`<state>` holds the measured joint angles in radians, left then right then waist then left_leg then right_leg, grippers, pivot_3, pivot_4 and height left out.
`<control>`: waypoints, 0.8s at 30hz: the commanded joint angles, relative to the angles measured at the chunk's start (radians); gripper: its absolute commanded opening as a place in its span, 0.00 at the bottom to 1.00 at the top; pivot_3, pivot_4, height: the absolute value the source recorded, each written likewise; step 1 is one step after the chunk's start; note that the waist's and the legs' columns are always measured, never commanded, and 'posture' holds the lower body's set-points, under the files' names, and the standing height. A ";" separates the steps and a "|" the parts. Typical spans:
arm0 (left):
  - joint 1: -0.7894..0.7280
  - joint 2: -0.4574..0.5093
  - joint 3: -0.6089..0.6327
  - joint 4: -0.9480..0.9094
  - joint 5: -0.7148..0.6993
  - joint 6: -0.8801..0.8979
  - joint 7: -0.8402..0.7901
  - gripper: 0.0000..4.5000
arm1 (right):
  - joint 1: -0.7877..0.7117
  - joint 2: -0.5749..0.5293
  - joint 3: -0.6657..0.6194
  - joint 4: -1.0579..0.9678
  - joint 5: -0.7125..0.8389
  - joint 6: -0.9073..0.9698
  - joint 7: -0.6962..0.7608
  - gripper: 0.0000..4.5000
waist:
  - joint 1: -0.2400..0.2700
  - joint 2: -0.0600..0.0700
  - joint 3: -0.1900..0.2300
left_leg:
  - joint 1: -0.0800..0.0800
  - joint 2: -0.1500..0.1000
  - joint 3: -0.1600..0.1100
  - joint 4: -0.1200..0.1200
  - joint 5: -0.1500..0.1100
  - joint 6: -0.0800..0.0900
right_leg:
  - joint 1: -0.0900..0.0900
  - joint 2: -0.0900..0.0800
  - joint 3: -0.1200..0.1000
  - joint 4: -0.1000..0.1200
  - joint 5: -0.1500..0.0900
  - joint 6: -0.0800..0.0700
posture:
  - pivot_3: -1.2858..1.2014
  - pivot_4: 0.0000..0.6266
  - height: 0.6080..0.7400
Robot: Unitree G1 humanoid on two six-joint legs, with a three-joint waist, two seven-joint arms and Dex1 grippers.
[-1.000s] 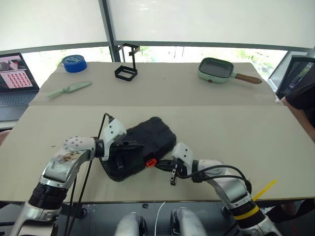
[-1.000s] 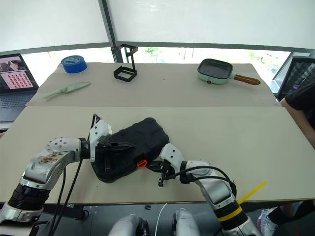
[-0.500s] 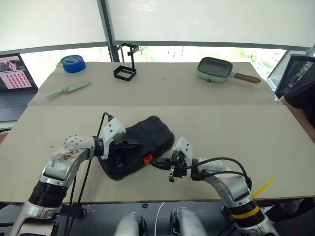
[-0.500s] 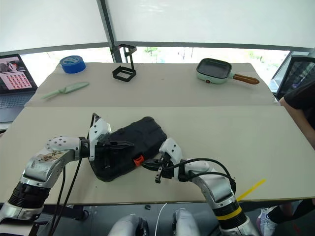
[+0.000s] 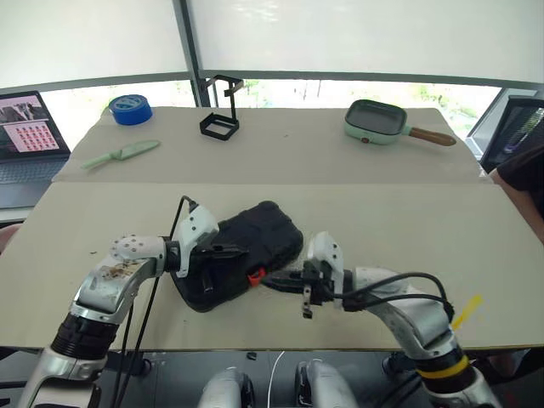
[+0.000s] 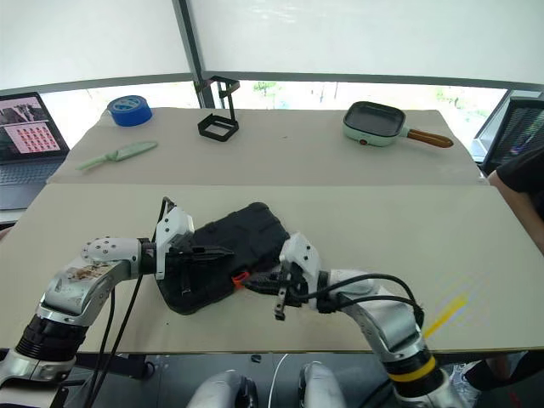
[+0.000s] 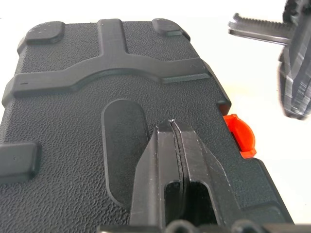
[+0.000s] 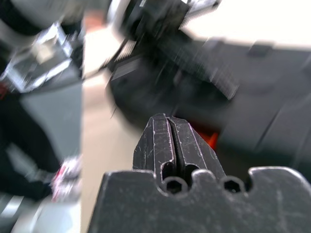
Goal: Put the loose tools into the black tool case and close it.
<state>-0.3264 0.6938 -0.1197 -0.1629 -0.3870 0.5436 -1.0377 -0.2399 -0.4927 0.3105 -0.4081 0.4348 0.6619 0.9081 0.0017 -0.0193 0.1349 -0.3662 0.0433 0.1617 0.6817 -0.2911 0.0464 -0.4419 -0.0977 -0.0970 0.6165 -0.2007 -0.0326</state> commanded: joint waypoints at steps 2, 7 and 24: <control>0.073 0.012 -0.076 0.073 0.051 0.066 0.011 0.01 | 0.012 0.045 0.050 0.052 -0.044 -0.057 -0.031 0.01 | 0.001 0.000 0.000 | 0.002 0.001 0.000 -0.002 0.000 -0.001 | 0.002 0.001 0.000 -0.002 0.000 -0.001 | 0.52 0.24 1.00; 0.087 -0.006 -0.046 0.071 0.025 0.054 0.020 0.01 | -0.002 0.126 0.074 0.137 -0.086 -0.160 -0.048 0.01 | 0.003 0.002 -0.001 | 0.002 0.001 0.000 -0.004 0.001 -0.001 | 0.002 0.002 0.000 -0.003 0.000 0.001 | 0.52 0.24 1.00; 0.196 -0.099 0.159 0.094 -0.053 -0.208 -0.008 0.01 | -0.014 0.076 -0.020 0.199 -0.107 -0.368 0.052 0.01 | -0.009 0.008 -0.001 | 0.002 0.002 0.000 -0.005 0.003 -0.005 | 0.001 0.003 0.000 -0.003 0.001 0.002 | 0.52 0.24 1.00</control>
<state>-0.1819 0.5940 0.0221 -0.1319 -0.4359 0.3448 -1.0352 -0.2685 -0.3884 0.3479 -0.1174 0.2812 0.3295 0.9234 -0.0070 -0.0115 0.1343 -0.3645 0.0456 0.1614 0.6763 -0.2886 0.0413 -0.4418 -0.0950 -0.0973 0.6131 -0.1993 -0.0305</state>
